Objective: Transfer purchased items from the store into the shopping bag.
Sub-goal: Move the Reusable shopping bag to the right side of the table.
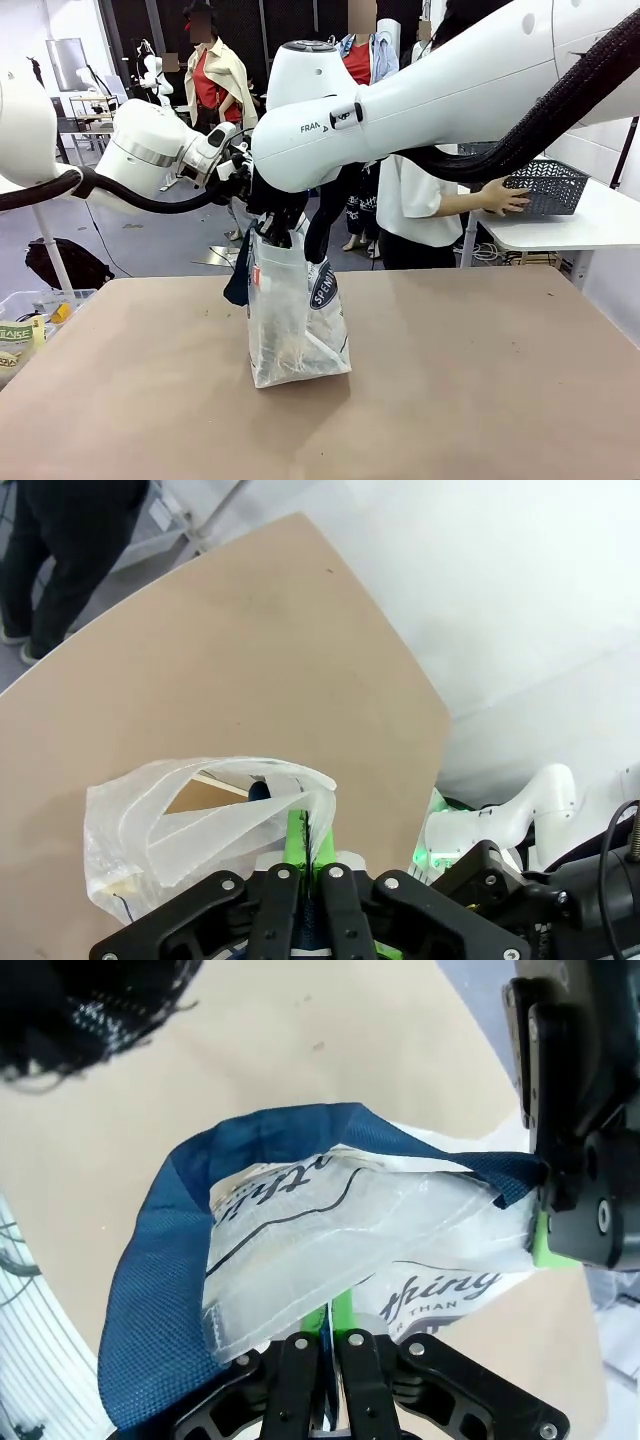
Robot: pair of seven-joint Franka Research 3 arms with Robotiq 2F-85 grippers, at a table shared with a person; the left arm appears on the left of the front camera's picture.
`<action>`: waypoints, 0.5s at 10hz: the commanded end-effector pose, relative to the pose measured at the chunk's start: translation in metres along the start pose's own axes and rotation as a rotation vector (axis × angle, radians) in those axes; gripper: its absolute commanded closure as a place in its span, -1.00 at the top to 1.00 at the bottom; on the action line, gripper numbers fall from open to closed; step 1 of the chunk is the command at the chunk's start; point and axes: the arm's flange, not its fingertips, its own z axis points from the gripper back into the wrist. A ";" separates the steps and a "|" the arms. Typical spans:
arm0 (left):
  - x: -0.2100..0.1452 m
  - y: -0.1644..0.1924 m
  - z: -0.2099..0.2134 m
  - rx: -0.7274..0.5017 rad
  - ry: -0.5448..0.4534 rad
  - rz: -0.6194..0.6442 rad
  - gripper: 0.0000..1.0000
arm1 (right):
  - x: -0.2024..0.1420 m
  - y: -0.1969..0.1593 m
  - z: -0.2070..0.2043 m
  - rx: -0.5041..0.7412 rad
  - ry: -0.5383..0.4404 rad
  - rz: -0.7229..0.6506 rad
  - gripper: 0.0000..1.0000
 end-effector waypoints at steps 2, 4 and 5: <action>0.001 -0.001 -0.001 0.034 0.008 0.020 -1.00 | -0.013 0.004 0.009 0.006 -0.049 -0.072 -0.75; 0.000 -0.001 0.000 0.039 0.008 0.017 -1.00 | -0.020 0.003 0.020 -0.004 -0.051 -0.132 0.03; 0.000 -0.001 0.000 0.040 0.011 0.016 -1.00 | -0.025 0.005 0.029 -0.018 -0.069 -0.157 0.42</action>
